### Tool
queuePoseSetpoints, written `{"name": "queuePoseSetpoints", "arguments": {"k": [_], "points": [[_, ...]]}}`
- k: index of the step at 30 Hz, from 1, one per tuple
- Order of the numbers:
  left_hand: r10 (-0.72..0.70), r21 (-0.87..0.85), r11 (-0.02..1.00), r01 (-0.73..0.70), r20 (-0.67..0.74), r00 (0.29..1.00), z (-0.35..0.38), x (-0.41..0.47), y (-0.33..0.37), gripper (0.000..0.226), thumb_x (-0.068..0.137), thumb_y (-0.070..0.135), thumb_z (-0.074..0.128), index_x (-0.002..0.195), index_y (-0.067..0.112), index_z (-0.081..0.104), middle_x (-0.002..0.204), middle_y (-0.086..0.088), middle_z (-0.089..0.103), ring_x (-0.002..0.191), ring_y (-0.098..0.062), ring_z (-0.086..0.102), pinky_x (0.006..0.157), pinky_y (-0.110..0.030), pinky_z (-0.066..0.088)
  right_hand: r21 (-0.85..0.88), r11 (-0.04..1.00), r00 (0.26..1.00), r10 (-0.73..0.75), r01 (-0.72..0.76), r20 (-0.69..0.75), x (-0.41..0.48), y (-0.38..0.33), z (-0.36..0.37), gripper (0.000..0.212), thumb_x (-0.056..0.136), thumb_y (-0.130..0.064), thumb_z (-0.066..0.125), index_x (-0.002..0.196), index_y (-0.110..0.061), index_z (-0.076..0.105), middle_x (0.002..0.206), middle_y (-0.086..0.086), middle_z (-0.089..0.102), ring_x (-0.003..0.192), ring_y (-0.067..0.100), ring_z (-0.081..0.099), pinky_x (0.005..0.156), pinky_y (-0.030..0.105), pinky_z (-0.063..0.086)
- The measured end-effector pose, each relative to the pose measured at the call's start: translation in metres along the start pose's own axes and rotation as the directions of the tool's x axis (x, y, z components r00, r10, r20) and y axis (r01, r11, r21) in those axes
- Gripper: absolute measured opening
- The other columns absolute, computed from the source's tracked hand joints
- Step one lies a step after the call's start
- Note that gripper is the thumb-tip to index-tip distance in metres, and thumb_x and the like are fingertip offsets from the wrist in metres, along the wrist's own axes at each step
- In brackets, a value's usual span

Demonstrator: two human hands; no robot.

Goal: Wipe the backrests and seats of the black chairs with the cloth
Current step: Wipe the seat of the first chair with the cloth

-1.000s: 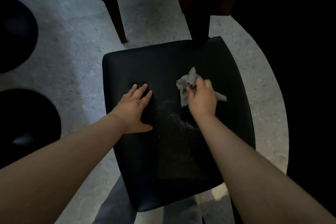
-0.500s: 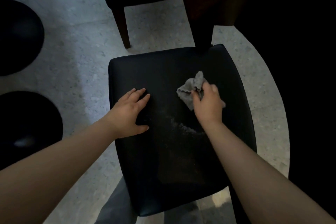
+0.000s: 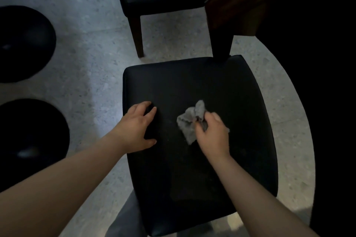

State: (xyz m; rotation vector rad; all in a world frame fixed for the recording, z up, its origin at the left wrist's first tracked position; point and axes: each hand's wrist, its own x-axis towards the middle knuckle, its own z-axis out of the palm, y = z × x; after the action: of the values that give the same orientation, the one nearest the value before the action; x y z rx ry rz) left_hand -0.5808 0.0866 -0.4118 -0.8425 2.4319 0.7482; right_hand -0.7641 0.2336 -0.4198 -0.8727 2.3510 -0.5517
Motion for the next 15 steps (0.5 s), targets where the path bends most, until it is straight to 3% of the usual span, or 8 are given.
{"name": "queuePoseSetpoints", "arguments": {"k": [3, 9, 13, 15], "points": [[0.008, -0.004, 1.0, -0.008, -0.011, 1.0, 0.006, -0.008, -0.004, 0.105, 0.077, 0.054, 0.071, 0.156, 0.016, 0.013, 0.157, -0.008, 0.009, 0.144, -0.027, 0.011, 0.119, -0.035, 0.021, -0.022, 1.0, 0.995, 0.012, -0.014, -0.099, 0.029, -0.013, 0.002, 0.024, 0.096, -0.027, 0.057, 0.119, -0.022, 0.058, 0.111, -0.003, 0.052, 0.089, 0.008, 0.055, 0.077, 0.026, 0.047], [-0.014, -0.032, 0.999, 0.014, 0.003, 1.0, 0.016, -0.025, -0.019, 0.106, 0.079, 0.054, 0.07, 0.157, 0.016, 0.009, 0.159, -0.005, 0.004, 0.146, -0.023, 0.009, 0.117, -0.028, 0.017, -0.109, 0.993, 0.999, -0.033, 0.032, -0.004, 0.004, -0.016, 0.038, 0.035, 0.097, -0.025, 0.054, 0.131, -0.02, 0.052, 0.113, 0.001, 0.053, 0.09, 0.011, 0.056, 0.076, 0.027, 0.048], [-0.032, -0.081, 0.996, 0.033, 0.009, 0.999, 0.022, -0.035, -0.024, 0.106, 0.079, 0.052, 0.071, 0.157, 0.015, 0.009, 0.16, -0.005, 0.0, 0.147, -0.024, 0.007, 0.118, -0.027, 0.015, -0.061, 0.994, 0.973, -0.074, 0.089, 0.217, -0.034, -0.005, 0.038, 0.028, 0.094, -0.027, 0.056, 0.122, -0.022, 0.058, 0.105, -0.005, 0.053, 0.086, 0.007, 0.053, 0.073, 0.024, 0.044], [-0.038, -0.104, 0.994, 0.038, 0.006, 0.999, 0.026, -0.039, -0.025, 0.106, 0.078, 0.052, 0.072, 0.156, 0.015, 0.01, 0.16, -0.006, 0.0, 0.147, -0.025, 0.008, 0.118, -0.029, 0.016, -0.044, 0.994, 0.97, -0.084, 0.096, 0.229, -0.036, -0.008, 0.03, 0.018, 0.092, -0.028, 0.058, 0.109, -0.022, 0.061, 0.097, -0.008, 0.053, 0.085, 0.008, 0.055, 0.071, 0.025, 0.045]]}}
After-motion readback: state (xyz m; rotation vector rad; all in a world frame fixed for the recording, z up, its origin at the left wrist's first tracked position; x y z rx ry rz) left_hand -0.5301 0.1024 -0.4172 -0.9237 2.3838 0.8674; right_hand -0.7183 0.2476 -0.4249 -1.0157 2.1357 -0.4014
